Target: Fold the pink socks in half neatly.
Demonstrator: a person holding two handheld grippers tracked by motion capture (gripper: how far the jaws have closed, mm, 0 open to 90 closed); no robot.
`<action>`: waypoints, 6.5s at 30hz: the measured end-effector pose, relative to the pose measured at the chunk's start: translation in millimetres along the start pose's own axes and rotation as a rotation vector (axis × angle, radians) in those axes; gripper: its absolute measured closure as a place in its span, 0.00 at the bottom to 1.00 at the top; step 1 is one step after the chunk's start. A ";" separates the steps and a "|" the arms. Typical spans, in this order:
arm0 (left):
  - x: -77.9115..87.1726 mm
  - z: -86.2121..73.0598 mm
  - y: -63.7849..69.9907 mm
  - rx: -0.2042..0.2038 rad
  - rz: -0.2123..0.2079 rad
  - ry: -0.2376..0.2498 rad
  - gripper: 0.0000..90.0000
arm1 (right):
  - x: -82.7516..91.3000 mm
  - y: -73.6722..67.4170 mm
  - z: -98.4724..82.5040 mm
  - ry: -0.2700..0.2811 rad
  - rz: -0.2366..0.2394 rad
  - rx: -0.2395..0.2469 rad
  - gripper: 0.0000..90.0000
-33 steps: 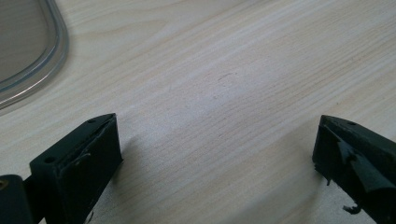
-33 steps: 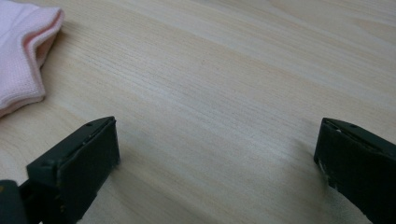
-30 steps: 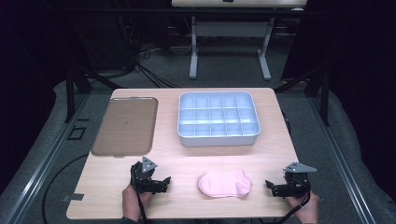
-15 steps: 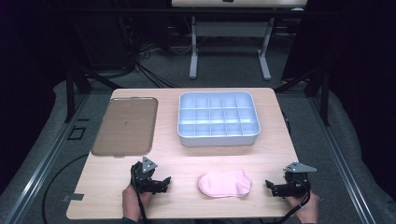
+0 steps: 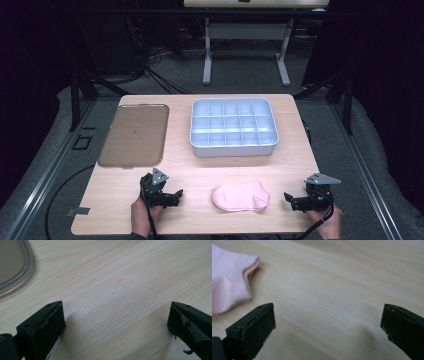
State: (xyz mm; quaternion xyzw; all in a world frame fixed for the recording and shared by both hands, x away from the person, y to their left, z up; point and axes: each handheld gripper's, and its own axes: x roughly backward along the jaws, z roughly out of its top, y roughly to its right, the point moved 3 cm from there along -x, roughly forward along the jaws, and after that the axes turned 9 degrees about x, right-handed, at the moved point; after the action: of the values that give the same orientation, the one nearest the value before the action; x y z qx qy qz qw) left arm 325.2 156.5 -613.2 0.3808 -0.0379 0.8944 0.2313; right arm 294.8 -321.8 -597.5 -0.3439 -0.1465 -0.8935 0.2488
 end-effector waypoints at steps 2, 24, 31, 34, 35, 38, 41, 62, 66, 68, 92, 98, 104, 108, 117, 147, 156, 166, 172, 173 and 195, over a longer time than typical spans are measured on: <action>-0.1 0.0 0.1 0.001 0.000 0.001 0.01 | 3.0 -2.1 2.7 0.012 0.009 -0.001 0.00; 0.0 0.0 0.1 0.000 -0.001 0.000 0.01 | -8.5 -97.2 73.3 -0.021 0.201 0.282 0.01; -0.1 0.0 0.2 0.002 -0.001 0.001 0.01 | -30.1 -112.1 71.5 -0.020 0.258 0.268 0.00; -0.1 0.0 0.2 0.001 -0.001 0.002 0.01 | -32.4 -114.1 71.7 -0.010 0.273 0.253 0.00; -0.1 0.0 0.2 0.001 -0.001 0.002 0.01 | -33.1 -116.2 72.9 0.005 0.271 0.256 0.02; -0.1 0.0 0.2 0.001 -0.001 0.002 0.01 | -33.8 -119.7 74.1 0.004 0.267 0.266 0.13; -0.1 0.0 0.2 0.001 -0.001 0.002 0.01 | -36.5 -122.4 74.7 -0.017 0.274 0.277 0.16; 0.1 0.0 0.1 -0.004 0.001 0.003 0.02 | -48.0 -127.0 66.4 -0.063 0.289 0.260 1.00; 0.1 0.0 0.2 -0.004 0.001 0.003 0.02 | -49.4 -127.9 67.4 -0.063 0.284 0.265 1.00; 0.1 0.0 0.2 -0.004 0.001 0.003 0.02 | -50.6 -129.1 68.5 -0.064 0.286 0.260 1.00; 0.2 -0.2 0.8 -0.005 0.004 0.006 0.02 | -71.1 -153.2 88.1 -0.040 0.328 0.280 1.00; 0.2 0.1 0.0 -0.004 0.001 0.001 0.02 | -74.4 -158.0 91.7 -0.034 0.320 0.288 1.00; 3.3 0.1 0.6 -0.001 -0.017 0.016 0.08 | -62.7 -152.2 93.5 -0.009 0.291 0.265 0.54; 13.8 6.1 7.4 0.014 -0.065 0.062 0.11 | -45.4 -137.6 90.9 0.033 0.254 0.210 0.31; 33.8 39.5 48.7 -0.066 -0.210 0.151 0.25 | -13.9 -99.7 78.3 -0.009 0.163 0.137 0.16; -3.5 9.0 80.4 -0.194 -0.326 -0.001 0.90 | -49.0 -112.4 63.5 -0.077 0.161 0.042 0.73; 0.1 1.4 72.9 -0.158 -0.341 0.010 0.89 | -49.8 -112.4 65.5 -0.096 0.187 0.050 0.86; -2.3 3.8 72.4 -0.147 -0.337 0.000 0.94 | -46.6 -108.4 60.3 -0.071 0.237 -0.002 0.91; 2.9 12.3 78.1 -0.136 -0.339 0.013 0.65 | -40.5 -108.1 64.6 -0.056 0.223 0.018 0.91; 5.7 14.3 78.6 -0.140 -0.332 0.024 0.65 | -39.2 -107.8 65.7 -0.049 0.218 0.020 0.91; -8.9 9.0 70.8 -0.146 -0.322 0.012 0.92 | -24.1 -104.6 82.3 -0.101 0.165 0.128 0.90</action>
State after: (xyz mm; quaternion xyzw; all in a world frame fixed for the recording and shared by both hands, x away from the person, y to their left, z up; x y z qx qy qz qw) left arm 305.1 87.9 -605.4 0.3590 -0.0400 0.8429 0.3988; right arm 297.7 -190.8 -564.2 -0.3826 -0.1866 -0.8404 0.3355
